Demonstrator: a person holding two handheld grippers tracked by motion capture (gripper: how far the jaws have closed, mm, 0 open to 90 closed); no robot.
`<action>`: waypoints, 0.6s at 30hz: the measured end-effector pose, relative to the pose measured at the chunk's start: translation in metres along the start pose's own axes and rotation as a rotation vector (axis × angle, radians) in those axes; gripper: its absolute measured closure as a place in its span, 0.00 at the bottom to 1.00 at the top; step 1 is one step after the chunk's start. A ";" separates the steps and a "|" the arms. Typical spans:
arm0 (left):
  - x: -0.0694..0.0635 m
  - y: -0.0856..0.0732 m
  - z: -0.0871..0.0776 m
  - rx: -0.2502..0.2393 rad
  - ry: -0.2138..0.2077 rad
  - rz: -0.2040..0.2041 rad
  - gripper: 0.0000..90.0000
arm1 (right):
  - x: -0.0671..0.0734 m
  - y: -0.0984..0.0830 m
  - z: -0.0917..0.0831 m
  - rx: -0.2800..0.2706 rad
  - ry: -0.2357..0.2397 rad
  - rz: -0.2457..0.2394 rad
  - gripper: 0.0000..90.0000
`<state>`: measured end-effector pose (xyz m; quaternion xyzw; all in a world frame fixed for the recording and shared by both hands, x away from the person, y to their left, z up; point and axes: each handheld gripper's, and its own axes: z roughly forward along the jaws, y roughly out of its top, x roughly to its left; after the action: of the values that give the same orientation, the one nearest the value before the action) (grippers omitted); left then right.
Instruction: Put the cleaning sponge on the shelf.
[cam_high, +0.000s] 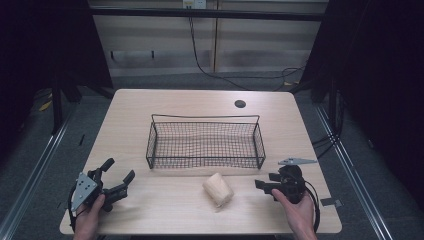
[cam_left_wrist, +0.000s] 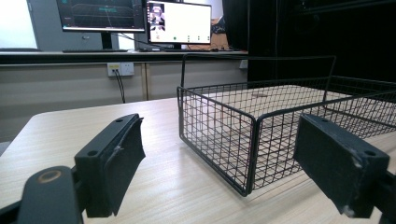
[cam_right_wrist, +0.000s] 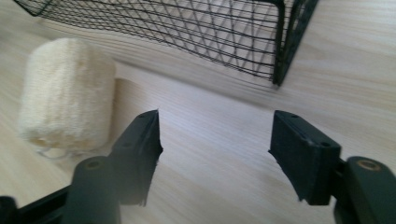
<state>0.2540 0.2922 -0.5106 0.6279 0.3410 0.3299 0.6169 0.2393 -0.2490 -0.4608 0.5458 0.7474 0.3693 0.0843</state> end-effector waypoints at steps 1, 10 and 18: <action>0.000 0.000 0.000 0.000 0.000 0.000 0.17 | 0.001 0.001 -0.001 0.002 0.020 -0.003 0.43; 0.000 0.000 0.000 0.000 0.000 0.000 0.17 | 0.009 0.007 -0.005 0.068 0.009 0.013 0.42; 0.000 0.000 0.000 0.000 0.000 0.000 0.17 | 0.017 0.013 -0.004 0.131 0.056 0.011 0.32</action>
<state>0.2540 0.2921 -0.5107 0.6279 0.3411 0.3298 0.6170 0.2403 -0.2347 -0.4448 0.5437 0.7689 0.3354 0.0257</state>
